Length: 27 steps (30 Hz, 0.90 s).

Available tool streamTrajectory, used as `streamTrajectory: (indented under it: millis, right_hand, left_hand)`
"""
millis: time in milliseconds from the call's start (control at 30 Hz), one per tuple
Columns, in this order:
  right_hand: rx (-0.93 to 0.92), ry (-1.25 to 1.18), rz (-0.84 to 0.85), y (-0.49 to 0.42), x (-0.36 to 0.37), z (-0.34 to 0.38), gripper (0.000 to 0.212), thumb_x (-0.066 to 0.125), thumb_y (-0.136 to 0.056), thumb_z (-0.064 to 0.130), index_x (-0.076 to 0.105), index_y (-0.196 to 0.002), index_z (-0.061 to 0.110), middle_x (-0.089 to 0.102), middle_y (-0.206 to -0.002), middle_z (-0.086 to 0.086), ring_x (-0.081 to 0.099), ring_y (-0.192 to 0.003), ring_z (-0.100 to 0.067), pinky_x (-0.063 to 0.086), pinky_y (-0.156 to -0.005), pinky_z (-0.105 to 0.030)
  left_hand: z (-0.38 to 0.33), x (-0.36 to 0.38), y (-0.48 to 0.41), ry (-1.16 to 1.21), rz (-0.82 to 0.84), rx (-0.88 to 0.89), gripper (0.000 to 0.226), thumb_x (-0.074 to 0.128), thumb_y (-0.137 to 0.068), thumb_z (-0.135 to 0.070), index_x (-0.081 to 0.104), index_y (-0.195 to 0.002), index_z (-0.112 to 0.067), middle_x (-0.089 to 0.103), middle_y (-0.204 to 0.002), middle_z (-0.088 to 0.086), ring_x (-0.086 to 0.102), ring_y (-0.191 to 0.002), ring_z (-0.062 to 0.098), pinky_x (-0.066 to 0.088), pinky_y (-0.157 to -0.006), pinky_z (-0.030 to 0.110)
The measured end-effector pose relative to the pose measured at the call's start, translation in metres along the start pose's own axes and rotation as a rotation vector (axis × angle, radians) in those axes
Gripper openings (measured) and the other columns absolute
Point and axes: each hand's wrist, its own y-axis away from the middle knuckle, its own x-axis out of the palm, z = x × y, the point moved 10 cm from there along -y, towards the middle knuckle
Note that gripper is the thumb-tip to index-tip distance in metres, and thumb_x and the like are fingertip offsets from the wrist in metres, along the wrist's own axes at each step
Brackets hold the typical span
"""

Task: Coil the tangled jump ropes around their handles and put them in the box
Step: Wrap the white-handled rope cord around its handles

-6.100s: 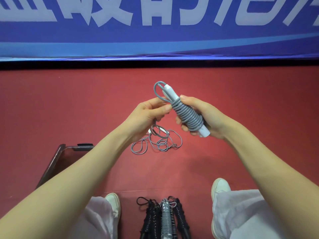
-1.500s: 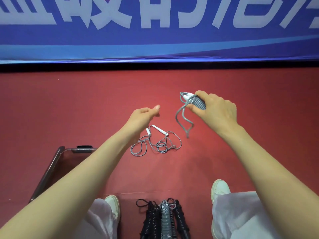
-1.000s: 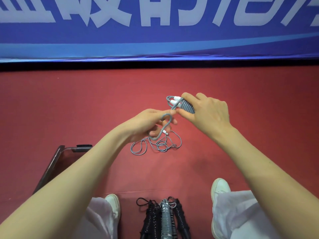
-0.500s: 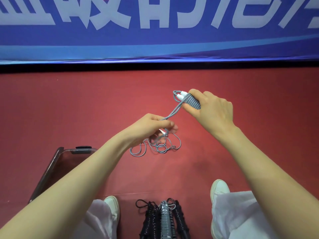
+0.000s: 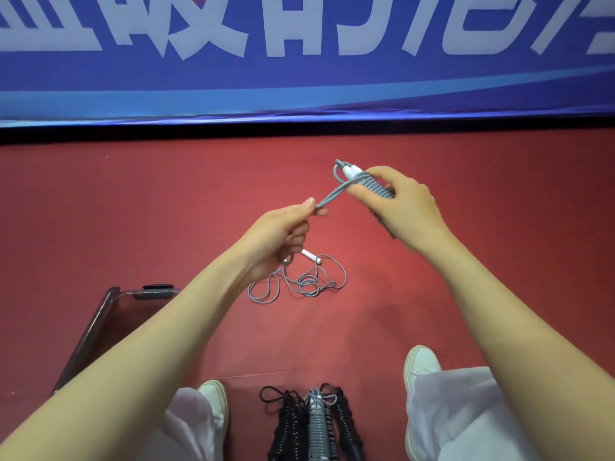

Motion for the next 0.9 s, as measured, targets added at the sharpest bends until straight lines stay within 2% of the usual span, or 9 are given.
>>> streamTrajectory:
  millis: [100, 167, 333, 467, 533, 600, 733, 800, 900]
  right_hand:
    - [-0.033, -0.439, 0.221, 0.008, 0.014, 0.016, 0.018, 0.07, -0.083, 0.043, 0.063, -0.097, 0.034, 0.053, -0.063, -0.001, 0.048, -0.053, -0.016, 0.043, -0.054, -0.032]
    - [-0.015, -0.624, 0.386, 0.019, 0.026, 0.026, 0.025, 0.068, -0.082, 0.037, 0.056, -0.099, 0.023, 0.052, -0.062, -0.007, 0.047, -0.045, -0.017, 0.041, -0.045, -0.026]
    - [0.025, -0.746, 0.62, 0.039, 0.045, 0.043, 0.046, 0.06, -0.083, 0.06, 0.051, -0.089, 0.015, 0.051, -0.054, -0.007, 0.041, -0.035, -0.018, 0.039, -0.043, -0.026]
    - [0.06, -0.605, 0.734, 0.052, 0.05, 0.041, 0.029, 0.058, -0.079, 0.055, 0.065, -0.067, 0.029, 0.048, -0.055, -0.009, 0.041, -0.037, -0.019, 0.038, -0.047, -0.027]
    - [0.051, -0.476, 0.837, 0.061, 0.055, 0.04, 0.027, 0.057, -0.078, 0.053, 0.067, -0.064, 0.031, 0.048, -0.056, -0.008, 0.043, -0.039, -0.017, 0.04, -0.045, -0.025]
    - [0.057, -0.321, 0.906, 0.066, 0.061, 0.032, 0.029, 0.06, -0.082, 0.052, 0.065, -0.065, 0.029, 0.05, -0.06, -0.007, 0.046, -0.044, -0.018, 0.042, -0.047, -0.027]
    - [0.075, -0.131, 0.927, 0.068, 0.071, 0.019, 0.046, 0.065, -0.078, 0.06, 0.058, -0.076, 0.015, 0.047, -0.059, 0.001, 0.044, -0.053, -0.018, 0.04, -0.051, -0.028]
    - [0.021, 0.072, 0.84, 0.064, 0.072, 0.016, 0.056, 0.063, -0.077, 0.067, 0.055, -0.079, 0.011, 0.045, -0.057, 0.006, 0.041, -0.05, -0.012, 0.034, -0.05, -0.024]
    - [-0.123, 0.554, 0.506, 0.043, 0.056, 0.019, 0.056, 0.046, -0.081, 0.076, 0.051, -0.085, 0.021, 0.058, -0.071, 0.005, 0.052, -0.064, -0.019, 0.034, -0.061, -0.032]
  left_hand:
    - [0.006, -0.001, -0.001, 0.002, 0.06, -0.053, 0.018, 0.054, -0.095, -0.028, 0.068, -0.094, -0.016, 0.041, -0.063, -0.009, 0.031, -0.048, 0.003, 0.025, -0.047, 0.014]
    - [0.003, 0.003, 0.002, -0.103, 0.104, -0.015, 0.013, 0.06, -0.089, -0.026, 0.069, -0.092, -0.017, 0.049, -0.066, -0.01, 0.035, -0.051, 0.002, 0.028, -0.048, 0.014]
    - [-0.011, 0.008, 0.006, -0.288, 0.131, 0.1, 0.019, 0.069, -0.071, -0.032, 0.073, -0.086, -0.023, 0.059, -0.065, -0.011, 0.039, -0.056, 0.004, 0.031, -0.052, 0.015]
    - [-0.01, -0.007, 0.006, -0.4, 0.125, 0.089, 0.024, 0.071, -0.071, -0.035, 0.07, -0.078, -0.012, 0.047, -0.058, -0.001, 0.039, -0.054, 0.009, 0.032, -0.054, 0.02]
    - [-0.011, -0.012, 0.006, -0.392, 0.134, 0.07, 0.019, 0.069, -0.078, -0.024, 0.066, -0.079, -0.006, 0.049, -0.059, 0.003, 0.042, -0.052, 0.01, 0.036, -0.052, 0.019]
    - [-0.014, -0.015, 0.008, -0.445, 0.135, 0.053, 0.008, 0.067, -0.084, -0.014, 0.071, -0.081, -0.008, 0.053, -0.063, 0.005, 0.045, -0.053, 0.009, 0.038, -0.052, 0.017]
    - [-0.019, -0.014, 0.008, -0.527, 0.086, 0.066, 0.008, 0.075, -0.079, -0.02, 0.075, -0.08, -0.012, 0.06, -0.066, 0.002, 0.045, -0.059, 0.012, 0.037, -0.056, 0.022]
    - [-0.022, -0.011, 0.008, -0.55, 0.014, 0.1, 0.011, 0.076, -0.079, -0.024, 0.076, -0.078, -0.013, 0.059, -0.059, -0.005, 0.042, -0.057, 0.012, 0.035, -0.055, 0.024]
    - [-0.03, -0.004, 0.011, -0.555, -0.122, 0.221, 0.014, 0.069, -0.088, -0.024, 0.075, -0.082, -0.013, 0.059, -0.053, -0.014, 0.042, -0.049, 0.003, 0.035, -0.055, 0.022]
